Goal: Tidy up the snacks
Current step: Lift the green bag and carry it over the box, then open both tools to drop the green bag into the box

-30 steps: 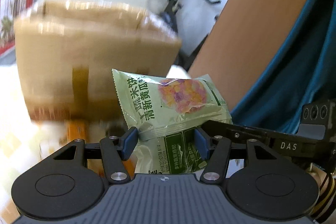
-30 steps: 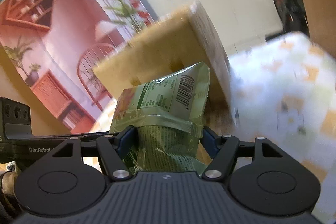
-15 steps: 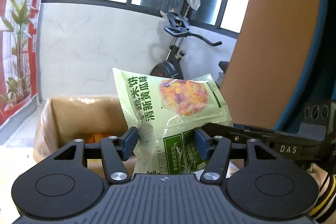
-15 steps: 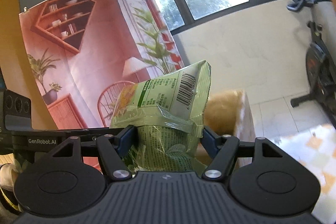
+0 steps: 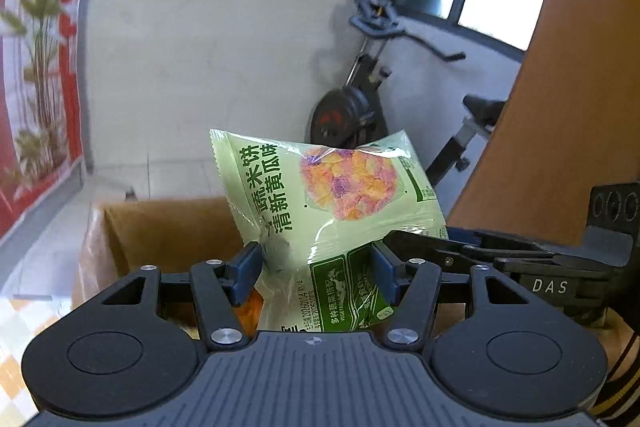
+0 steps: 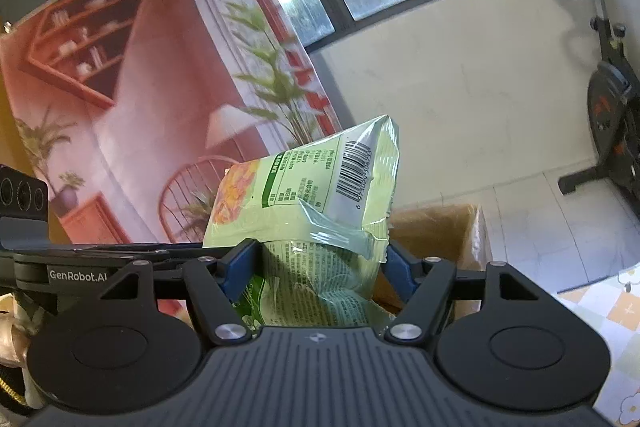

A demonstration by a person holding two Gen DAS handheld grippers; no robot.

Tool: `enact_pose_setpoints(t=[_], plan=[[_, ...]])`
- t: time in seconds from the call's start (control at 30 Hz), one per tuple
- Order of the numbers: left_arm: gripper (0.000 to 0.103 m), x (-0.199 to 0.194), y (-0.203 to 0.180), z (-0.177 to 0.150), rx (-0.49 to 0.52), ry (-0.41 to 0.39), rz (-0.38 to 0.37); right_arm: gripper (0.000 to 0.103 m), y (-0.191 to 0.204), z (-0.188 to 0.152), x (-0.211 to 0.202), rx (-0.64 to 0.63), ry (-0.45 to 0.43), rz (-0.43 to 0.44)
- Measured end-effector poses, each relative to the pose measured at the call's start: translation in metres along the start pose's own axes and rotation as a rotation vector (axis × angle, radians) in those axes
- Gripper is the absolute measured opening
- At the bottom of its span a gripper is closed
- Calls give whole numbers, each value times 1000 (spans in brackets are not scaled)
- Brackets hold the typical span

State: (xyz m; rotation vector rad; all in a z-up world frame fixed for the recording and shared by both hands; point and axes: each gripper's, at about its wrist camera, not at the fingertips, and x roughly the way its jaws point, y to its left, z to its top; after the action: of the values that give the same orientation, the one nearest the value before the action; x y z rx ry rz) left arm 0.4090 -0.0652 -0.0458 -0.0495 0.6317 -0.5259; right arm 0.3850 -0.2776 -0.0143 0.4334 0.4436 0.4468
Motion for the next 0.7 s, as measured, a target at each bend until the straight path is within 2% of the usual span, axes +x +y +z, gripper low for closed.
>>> enact_pose_setpoints(t=[0.13,0.17,0.27,0.33,0.4,0.7], plan=[[63,16,9,-20,-28,54,8,70,-6,-15,15,-59,68,-20],[63,18,8,-25,-30,63,22,70,-8,-19,18,-51,79,-21],[53,27,4,-34,2,86,68,71,-14,-28,29,-29,132,-38],[57,28,1,-35,17,91,121,68,-4,-34,35,-120,149,-99],[59,25,2,-34,17,77,129,69,3,-36,35,-171,151,-133],[62,-4,-8,-24,38,-11,165,69,15,-45,3,-174,79,-217]])
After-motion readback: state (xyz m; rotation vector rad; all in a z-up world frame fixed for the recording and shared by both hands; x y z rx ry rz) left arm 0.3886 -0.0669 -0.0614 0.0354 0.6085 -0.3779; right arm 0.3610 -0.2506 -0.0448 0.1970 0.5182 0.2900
